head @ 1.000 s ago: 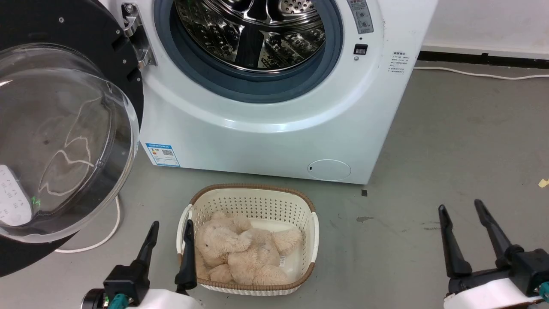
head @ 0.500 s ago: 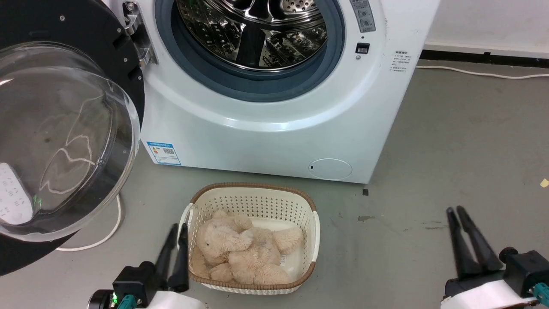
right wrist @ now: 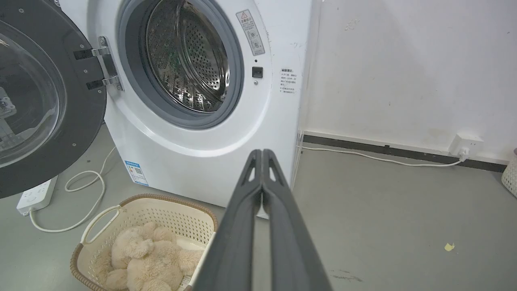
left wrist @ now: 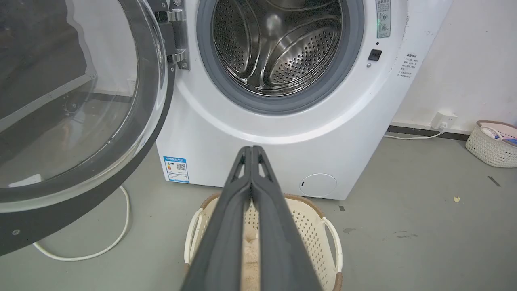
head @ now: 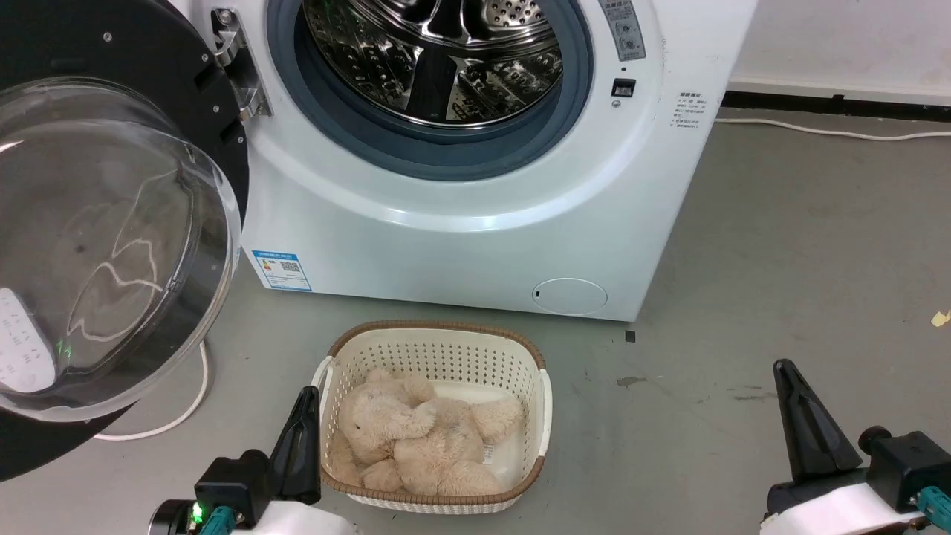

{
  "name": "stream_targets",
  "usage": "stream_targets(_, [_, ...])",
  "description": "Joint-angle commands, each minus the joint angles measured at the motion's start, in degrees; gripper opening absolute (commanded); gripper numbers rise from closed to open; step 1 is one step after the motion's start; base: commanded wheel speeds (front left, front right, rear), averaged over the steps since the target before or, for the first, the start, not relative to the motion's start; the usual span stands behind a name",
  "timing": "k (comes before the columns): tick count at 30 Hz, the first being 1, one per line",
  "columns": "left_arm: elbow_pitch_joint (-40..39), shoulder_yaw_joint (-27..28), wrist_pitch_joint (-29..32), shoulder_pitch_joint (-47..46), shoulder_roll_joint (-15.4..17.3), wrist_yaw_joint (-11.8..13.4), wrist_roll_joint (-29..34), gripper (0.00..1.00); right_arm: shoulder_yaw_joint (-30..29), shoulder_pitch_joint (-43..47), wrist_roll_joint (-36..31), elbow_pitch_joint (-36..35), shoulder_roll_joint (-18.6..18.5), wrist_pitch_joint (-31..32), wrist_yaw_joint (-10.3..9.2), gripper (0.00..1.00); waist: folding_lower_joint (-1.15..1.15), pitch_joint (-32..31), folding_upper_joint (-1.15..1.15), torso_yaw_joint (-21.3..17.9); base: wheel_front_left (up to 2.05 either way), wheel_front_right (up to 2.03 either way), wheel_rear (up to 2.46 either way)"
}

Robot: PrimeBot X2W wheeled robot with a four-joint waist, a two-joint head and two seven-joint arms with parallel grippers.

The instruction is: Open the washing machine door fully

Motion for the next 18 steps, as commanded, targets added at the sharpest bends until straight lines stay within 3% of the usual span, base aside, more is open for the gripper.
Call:
stream_targets(1, [-0.3,0.3,0.3,-0.1,-0.3,-0.3,0.6,0.0,0.2,-0.2,-0.2,0.1,0.0,0.2,0.0,0.0,0.0,0.0,0.0,0.0,0.0,0.0,0.0])
stream_targets(18, [-1.1,1.6,2.3,-0.3,-0.9,-0.9,2.6,0.0,0.8,-0.5,-0.6,0.1,0.1,1.8,0.01,0.0,0.0,-0.7,0.0,-0.4,0.0,0.0,0.0])
